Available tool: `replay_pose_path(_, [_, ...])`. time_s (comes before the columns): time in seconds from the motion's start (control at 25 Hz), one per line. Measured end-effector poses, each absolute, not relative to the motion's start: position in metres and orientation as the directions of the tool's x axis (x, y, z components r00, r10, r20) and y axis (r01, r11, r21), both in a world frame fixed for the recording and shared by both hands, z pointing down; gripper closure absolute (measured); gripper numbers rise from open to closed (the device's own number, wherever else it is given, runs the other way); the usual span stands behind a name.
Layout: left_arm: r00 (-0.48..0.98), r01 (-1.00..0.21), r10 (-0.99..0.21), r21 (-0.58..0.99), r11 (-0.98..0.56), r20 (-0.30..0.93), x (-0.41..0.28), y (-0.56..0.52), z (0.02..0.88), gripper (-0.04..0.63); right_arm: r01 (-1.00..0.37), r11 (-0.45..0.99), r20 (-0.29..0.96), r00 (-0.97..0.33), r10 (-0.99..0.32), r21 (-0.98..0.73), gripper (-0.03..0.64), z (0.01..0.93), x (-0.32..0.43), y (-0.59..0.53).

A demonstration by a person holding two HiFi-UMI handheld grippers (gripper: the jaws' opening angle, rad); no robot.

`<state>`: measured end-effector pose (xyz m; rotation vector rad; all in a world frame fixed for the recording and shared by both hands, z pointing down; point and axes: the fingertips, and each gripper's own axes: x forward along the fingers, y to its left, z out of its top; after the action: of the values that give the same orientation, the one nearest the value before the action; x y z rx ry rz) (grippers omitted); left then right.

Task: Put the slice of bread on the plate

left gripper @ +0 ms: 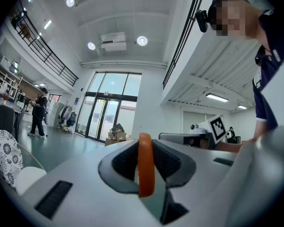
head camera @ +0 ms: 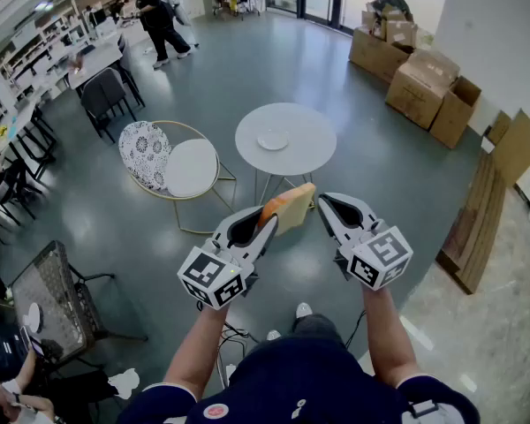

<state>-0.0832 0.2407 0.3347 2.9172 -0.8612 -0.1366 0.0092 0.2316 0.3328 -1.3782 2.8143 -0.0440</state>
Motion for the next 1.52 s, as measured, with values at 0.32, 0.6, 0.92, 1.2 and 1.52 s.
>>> replay_pose_path(0.32, [0.835,-0.539,-0.547,0.114,-0.835,-0.062,-0.076,0.238,0.331,0.508,-0.774,0.633,-0.02,-0.633,-0.774,-0.016,0.612,0.326,0.009,0.231])
replay_pose_path(0.6, [0.834,-0.541,-0.549,0.113,-0.834,-0.061,-0.069,0.238,0.329,0.508,-0.774,0.633,-0.025,-0.632,-0.774,-0.021,0.611,0.325,0.017,0.231])
replay_pose_path(0.92, [0.831,-0.546,-0.554,0.108,-0.83,-0.051,-0.053,0.229,0.332,0.508,-0.772,0.635,-0.044,-0.633,-0.773,-0.038,0.611,0.33,0.035,0.22])
replay_pose_path(1.2, [0.82,-0.564,-0.571,0.113,-0.818,-0.043,-0.034,0.209,0.332,0.508,-0.762,0.645,-0.063,-0.643,-0.764,-0.048,0.611,0.328,0.058,0.196])
replay_pose_path(1.52, [0.796,-0.596,-0.604,0.116,-0.794,-0.038,-0.01,0.178,0.334,0.508,-0.728,0.684,-0.094,-0.678,-0.729,-0.048,0.612,0.323,0.082,0.159])
